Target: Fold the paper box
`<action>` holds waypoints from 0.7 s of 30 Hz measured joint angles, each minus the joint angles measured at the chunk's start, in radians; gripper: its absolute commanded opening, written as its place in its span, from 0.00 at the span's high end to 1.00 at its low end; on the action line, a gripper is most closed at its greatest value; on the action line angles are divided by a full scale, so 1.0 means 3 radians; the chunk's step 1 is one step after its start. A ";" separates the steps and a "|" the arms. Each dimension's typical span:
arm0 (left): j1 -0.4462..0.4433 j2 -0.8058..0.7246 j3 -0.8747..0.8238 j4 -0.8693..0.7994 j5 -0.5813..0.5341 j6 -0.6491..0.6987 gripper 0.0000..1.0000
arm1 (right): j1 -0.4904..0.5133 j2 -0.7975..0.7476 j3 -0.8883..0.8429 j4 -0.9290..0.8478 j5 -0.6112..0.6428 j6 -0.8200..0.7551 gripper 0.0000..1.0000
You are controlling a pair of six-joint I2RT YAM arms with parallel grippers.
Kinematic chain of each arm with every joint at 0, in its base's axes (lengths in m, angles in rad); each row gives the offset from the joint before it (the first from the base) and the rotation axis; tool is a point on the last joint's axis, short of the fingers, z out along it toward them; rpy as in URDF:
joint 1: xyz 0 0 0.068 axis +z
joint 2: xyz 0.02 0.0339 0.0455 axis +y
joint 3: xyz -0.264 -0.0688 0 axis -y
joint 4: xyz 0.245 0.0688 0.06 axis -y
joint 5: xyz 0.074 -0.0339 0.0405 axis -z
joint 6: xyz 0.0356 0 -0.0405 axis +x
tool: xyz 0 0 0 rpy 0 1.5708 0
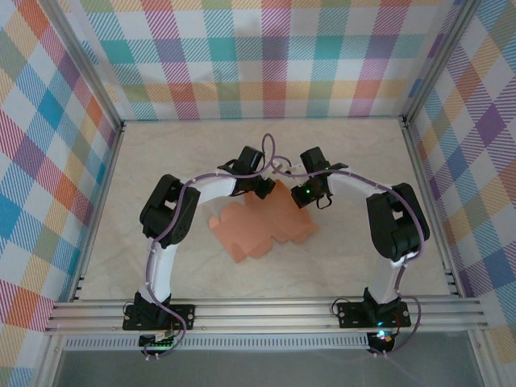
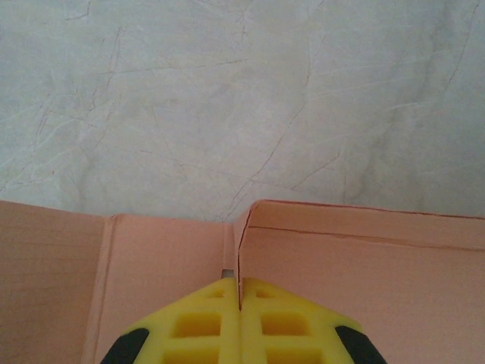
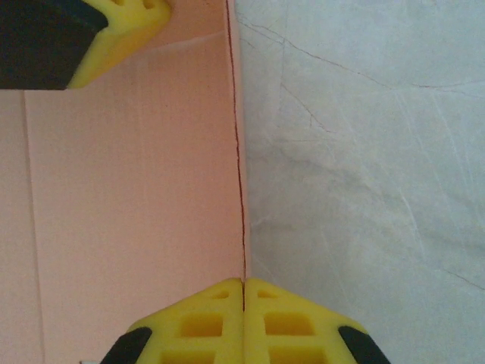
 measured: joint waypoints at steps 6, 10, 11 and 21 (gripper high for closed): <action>0.0001 0.0000 0.0001 0.0003 -0.0001 -0.0010 0.84 | 0.0000 0.0000 0.0003 -0.0004 0.0003 0.0000 1.00; 0.0003 0.0000 -0.0001 0.0043 -0.0008 -0.0061 0.62 | 0.0000 0.0000 0.0001 0.0000 0.0052 -0.0001 1.00; 0.0003 -0.0001 -0.0013 0.0075 -0.0014 -0.0083 0.58 | 0.0000 -0.0001 0.0001 0.0004 0.0072 -0.0005 1.00; 0.0159 -0.0609 -0.0683 0.0540 0.0024 -0.0435 0.32 | 0.0000 -0.0149 -0.0043 0.0050 0.0393 -0.0141 1.00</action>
